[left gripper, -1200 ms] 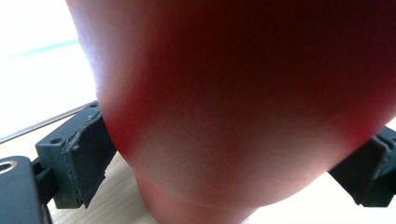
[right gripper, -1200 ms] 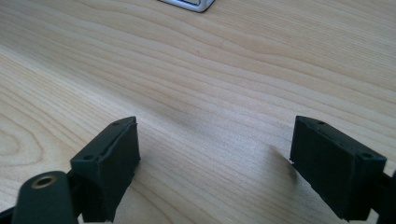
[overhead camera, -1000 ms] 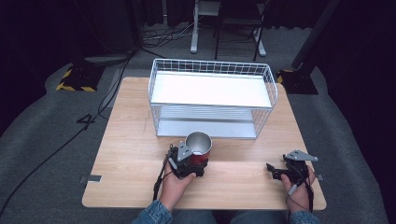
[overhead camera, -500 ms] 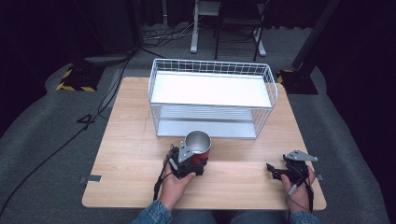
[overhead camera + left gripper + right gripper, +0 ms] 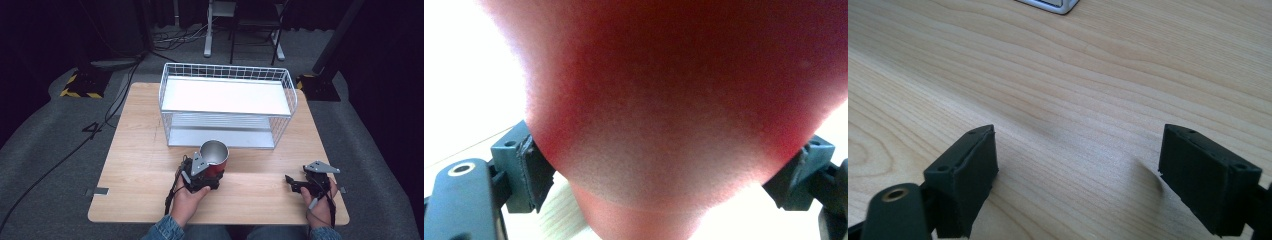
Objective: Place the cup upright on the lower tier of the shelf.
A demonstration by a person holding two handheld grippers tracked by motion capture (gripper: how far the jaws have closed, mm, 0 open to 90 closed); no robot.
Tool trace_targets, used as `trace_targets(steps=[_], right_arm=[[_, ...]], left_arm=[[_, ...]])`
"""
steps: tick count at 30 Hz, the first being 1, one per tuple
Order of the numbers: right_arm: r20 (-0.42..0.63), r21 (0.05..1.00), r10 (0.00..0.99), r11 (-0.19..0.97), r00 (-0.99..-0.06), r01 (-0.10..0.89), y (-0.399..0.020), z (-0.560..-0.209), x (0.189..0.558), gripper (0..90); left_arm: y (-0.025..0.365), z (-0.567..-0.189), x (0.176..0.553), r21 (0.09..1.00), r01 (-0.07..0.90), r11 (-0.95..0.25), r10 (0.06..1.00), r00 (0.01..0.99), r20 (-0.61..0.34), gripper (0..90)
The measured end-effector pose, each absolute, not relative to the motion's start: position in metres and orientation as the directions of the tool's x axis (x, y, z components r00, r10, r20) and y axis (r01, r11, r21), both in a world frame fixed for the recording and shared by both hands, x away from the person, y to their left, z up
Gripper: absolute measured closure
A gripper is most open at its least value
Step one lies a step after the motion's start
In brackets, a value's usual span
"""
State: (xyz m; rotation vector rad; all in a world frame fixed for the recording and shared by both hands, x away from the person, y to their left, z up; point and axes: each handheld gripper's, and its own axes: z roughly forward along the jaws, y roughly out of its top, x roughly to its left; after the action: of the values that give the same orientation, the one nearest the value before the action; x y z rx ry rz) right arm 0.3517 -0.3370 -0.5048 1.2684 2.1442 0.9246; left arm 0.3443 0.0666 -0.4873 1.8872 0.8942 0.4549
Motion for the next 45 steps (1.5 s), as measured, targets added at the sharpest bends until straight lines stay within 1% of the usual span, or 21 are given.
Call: trace_targets(steps=[9, 15, 18, 21, 26, 30, 38, 45], right_arm=[[-0.067, 0.751, 0.886, 0.348, -0.459, 0.561, -0.337, -0.505, 0.351, 16.3], [-0.064, 0.751, 0.886, 0.345, -0.459, 0.562, -0.337, -0.505, 0.352, 16.3], [-0.062, 0.752, 0.885, 0.346, -0.461, 0.562, -0.337, -0.505, 0.352, 16.3], [-0.061, 0.752, 0.885, 0.345, -0.461, 0.562, -0.337, -0.505, 0.352, 16.3], [-0.06, 0.751, 0.884, 0.346, -0.464, 0.563, -0.337, -0.505, 0.352, 16.3], [-0.053, 0.749, 0.883, 0.344, -0.467, 0.566, -0.337, -0.505, 0.352, 16.3], [-0.049, 0.749, 0.882, 0.343, -0.468, 0.567, -0.338, -0.505, 0.352, 16.3], [-0.045, 0.748, 0.881, 0.342, -0.471, 0.568, -0.338, -0.505, 0.353, 16.3]], left_arm=[[0.061, -0.475, 0.357, 0.892, 0.379, -0.248, 0.753, 0.654, -0.069, 15.8], [0.058, -0.469, 0.374, 0.892, 0.366, -0.264, 0.762, 0.647, -0.04, 15.9], [0.057, -0.464, 0.384, 0.895, 0.376, -0.239, 0.77, 0.635, -0.061, 15.9], [0.055, -0.461, 0.392, 0.896, 0.37, -0.245, 0.772, 0.634, -0.05, 15.9], [0.051, -0.46, 0.407, 0.893, 0.371, -0.255, 0.772, 0.635, -0.043, 15.9], [0.048, -0.46, 0.42, 0.897, 0.378, -0.228, 0.78, 0.623, -0.064, 15.9], [0.044, -0.458, 0.437, 0.917, 0.34, -0.21, 0.791, 0.611, -0.045, 15.9], [0.038, -0.463, 0.45, 0.923, 0.331, -0.196, 0.8, 0.599, -0.045, 15.9]])
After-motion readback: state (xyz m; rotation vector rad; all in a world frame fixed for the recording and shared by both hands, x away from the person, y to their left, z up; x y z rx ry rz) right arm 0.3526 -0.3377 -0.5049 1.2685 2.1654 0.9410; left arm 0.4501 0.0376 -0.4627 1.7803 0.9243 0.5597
